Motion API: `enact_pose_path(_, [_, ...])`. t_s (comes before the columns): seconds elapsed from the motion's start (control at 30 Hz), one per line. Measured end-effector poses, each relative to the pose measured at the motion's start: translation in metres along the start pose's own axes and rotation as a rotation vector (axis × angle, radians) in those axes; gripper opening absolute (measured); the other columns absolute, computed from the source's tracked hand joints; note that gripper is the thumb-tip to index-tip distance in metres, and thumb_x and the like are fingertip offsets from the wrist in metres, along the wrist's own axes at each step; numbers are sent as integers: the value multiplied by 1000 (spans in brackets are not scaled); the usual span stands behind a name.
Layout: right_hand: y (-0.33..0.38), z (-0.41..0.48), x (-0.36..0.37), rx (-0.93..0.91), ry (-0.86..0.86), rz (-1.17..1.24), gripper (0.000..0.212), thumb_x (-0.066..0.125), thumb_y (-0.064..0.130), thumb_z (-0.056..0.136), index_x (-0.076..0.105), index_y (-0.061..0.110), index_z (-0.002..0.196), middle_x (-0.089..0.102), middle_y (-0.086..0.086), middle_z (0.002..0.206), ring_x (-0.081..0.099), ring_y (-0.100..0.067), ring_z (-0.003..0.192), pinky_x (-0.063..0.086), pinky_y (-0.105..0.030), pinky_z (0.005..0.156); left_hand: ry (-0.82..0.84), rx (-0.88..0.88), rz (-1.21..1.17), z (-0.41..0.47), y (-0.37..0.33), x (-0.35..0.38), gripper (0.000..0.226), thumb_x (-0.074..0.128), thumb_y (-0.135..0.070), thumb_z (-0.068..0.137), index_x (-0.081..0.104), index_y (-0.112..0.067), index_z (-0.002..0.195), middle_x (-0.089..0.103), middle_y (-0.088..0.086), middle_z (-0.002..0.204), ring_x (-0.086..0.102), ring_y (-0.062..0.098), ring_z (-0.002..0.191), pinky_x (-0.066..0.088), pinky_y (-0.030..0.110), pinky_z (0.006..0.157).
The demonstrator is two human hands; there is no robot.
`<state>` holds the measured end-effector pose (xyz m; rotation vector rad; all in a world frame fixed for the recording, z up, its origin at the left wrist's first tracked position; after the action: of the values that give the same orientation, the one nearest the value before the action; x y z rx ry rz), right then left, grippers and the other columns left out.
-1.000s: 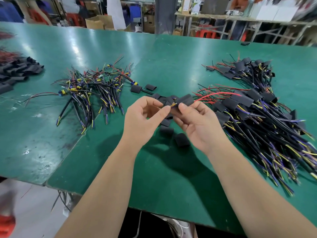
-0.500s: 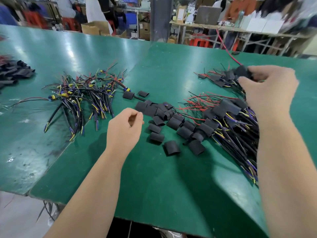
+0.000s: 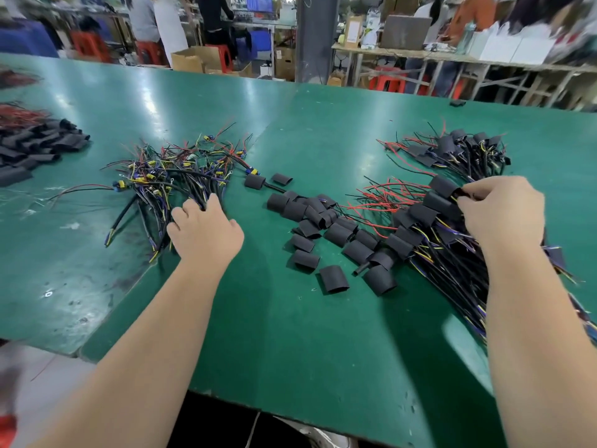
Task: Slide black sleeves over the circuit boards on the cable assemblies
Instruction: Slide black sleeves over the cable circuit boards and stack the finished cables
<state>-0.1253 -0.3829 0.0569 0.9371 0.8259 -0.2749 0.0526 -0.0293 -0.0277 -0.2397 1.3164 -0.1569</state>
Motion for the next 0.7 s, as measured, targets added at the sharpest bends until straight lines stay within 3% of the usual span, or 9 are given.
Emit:
enact_pose_path(0.17, [11, -8, -2, -120, -179, -56, 24, 57, 10, 84, 73, 17, 100, 62, -15, 113, 57, -40, 100, 45, -44, 86, -36, 47, 120, 16, 11, -4, 43, 50, -51, 91, 66, -21, 117, 58, 17, 118, 49, 36, 113, 36, 42, 93])
enact_pose_path(0.23, [21, -19, -2, -184, -240, -12, 25, 54, 10, 82, 72, 17, 97, 60, -13, 114, 55, -39, 102, 41, -44, 88, -46, 59, 115, 24, 11, -9, 37, 53, -47, 91, 71, -17, 104, 66, 13, 105, 58, 33, 101, 39, 40, 87])
enact_pose_path(0.37, [37, -41, 10, -324, -219, 79, 24, 54, 8, 80, 73, 14, 94, 64, -11, 106, 57, -37, 96, 44, -46, 86, -12, 3, -156, 37, 22, -14, 22, 61, -22, 90, 70, -5, 80, 69, 17, 82, 62, 36, 81, 48, 37, 69])
enact_pose_path(0.5, [46, -57, 28, -398, -130, 131, 22, 54, 3, 80, 72, 9, 90, 66, -12, 99, 59, -37, 91, 45, -51, 86, -98, 24, -375, 35, 25, -29, 32, 63, -20, 88, 66, -2, 61, 65, 20, 62, 48, 29, 53, 44, 29, 55])
enact_pose_path(0.57, [50, -62, 34, -417, -100, 157, 21, 54, 0, 81, 72, 9, 89, 67, -12, 95, 59, -37, 90, 45, -51, 86, -104, 36, -441, 34, 23, -40, 26, 63, -22, 80, 69, -5, 61, 64, 17, 59, 47, 26, 52, 44, 28, 55])
enact_pose_path(0.63, [52, -65, 38, -432, -78, 178, 21, 54, -1, 81, 72, 7, 88, 68, -11, 91, 60, -36, 88, 46, -51, 85, 81, 21, -503, 35, 21, -41, 25, 59, -25, 73, 70, -11, 56, 62, 6, 50, 50, 22, 49, 45, 25, 51])
enact_pose_path(0.7, [52, -66, 42, -439, -50, 174, 20, 55, 0, 82, 72, 7, 89, 69, -10, 89, 61, -34, 87, 46, -48, 84, 446, 16, -410, 32, 21, -32, 32, 61, -31, 78, 70, -13, 54, 57, -3, 42, 43, 15, 38, 34, 19, 43])
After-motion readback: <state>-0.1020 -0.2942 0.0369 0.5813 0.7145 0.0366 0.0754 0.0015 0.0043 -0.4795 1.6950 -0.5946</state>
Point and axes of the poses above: each hand's wrist, its own z-axis towards the middle knuckle, its own x-axis out of the palm, y = z × x, the point moved 6 cm from there along z, towards the middle knuckle
